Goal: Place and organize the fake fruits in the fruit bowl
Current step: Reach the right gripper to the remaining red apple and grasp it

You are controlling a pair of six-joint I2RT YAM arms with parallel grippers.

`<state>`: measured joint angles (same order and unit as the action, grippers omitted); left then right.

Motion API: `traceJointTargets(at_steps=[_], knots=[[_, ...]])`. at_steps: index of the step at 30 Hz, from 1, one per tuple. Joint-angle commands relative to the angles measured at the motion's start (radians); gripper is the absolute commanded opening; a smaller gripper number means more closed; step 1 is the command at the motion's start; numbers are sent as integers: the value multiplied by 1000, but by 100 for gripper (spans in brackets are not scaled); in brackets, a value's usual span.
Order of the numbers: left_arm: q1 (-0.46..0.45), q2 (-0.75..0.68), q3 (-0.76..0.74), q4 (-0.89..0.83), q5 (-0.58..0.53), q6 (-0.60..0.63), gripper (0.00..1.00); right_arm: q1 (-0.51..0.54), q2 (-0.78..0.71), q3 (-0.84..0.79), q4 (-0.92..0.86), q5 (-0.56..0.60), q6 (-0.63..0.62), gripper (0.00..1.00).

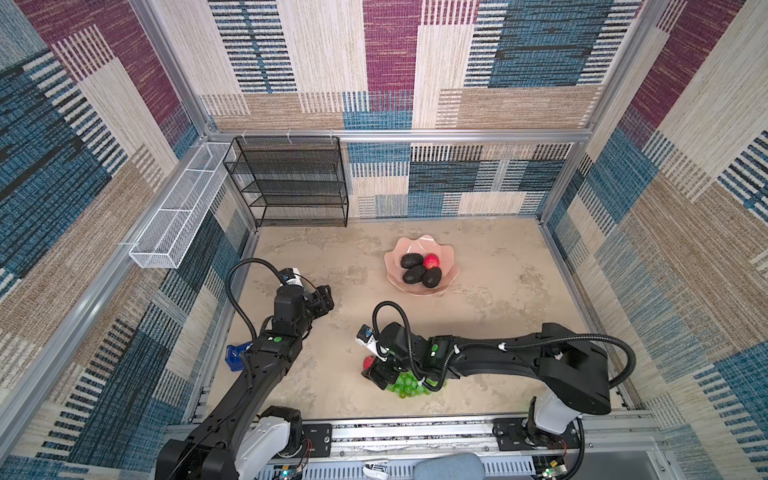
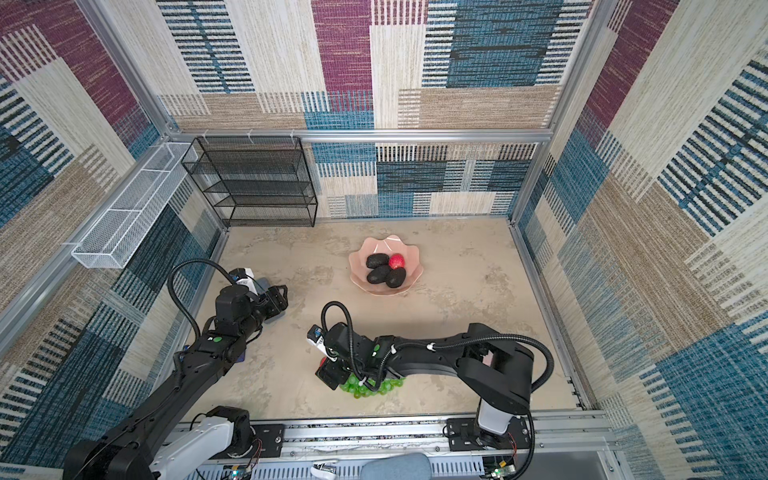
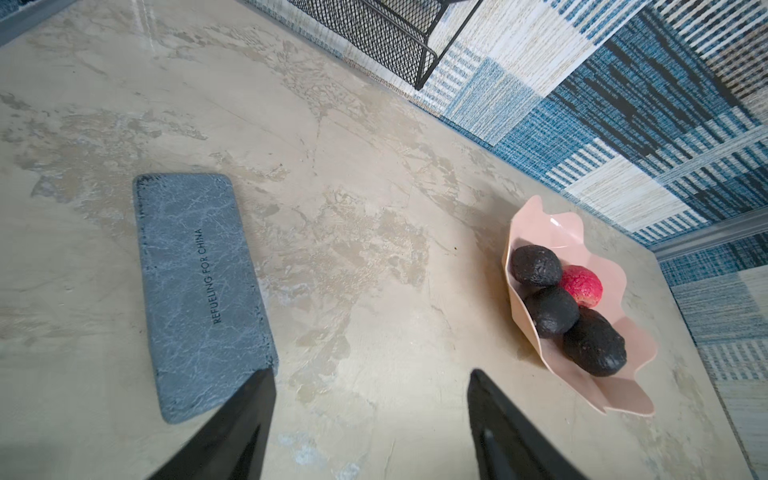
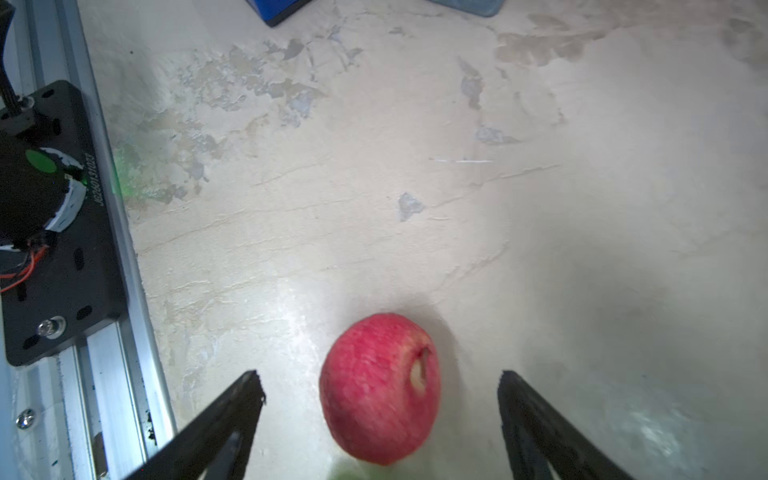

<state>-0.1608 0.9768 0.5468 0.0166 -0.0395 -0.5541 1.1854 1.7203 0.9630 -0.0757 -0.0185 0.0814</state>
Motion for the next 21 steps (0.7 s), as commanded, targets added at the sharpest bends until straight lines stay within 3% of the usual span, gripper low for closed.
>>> traceJointTargets(at_steps=[1,5,14,18,21], knots=[[10,-7,3,-15,-5,-4,77,7,43,29,-8,-5,6,87],[18,-10,-2,-11,6,-7,77,7,82,62,-22,46,22,78],[30,-24,-9,-15,20,-7,77,1,97,131,-42,109,58,48],[36,-31,-14,-17,21,-1,77,-23,65,129,-45,81,69,45],[39,-31,-18,-17,25,-2,78,-27,59,126,-66,55,46,56]])
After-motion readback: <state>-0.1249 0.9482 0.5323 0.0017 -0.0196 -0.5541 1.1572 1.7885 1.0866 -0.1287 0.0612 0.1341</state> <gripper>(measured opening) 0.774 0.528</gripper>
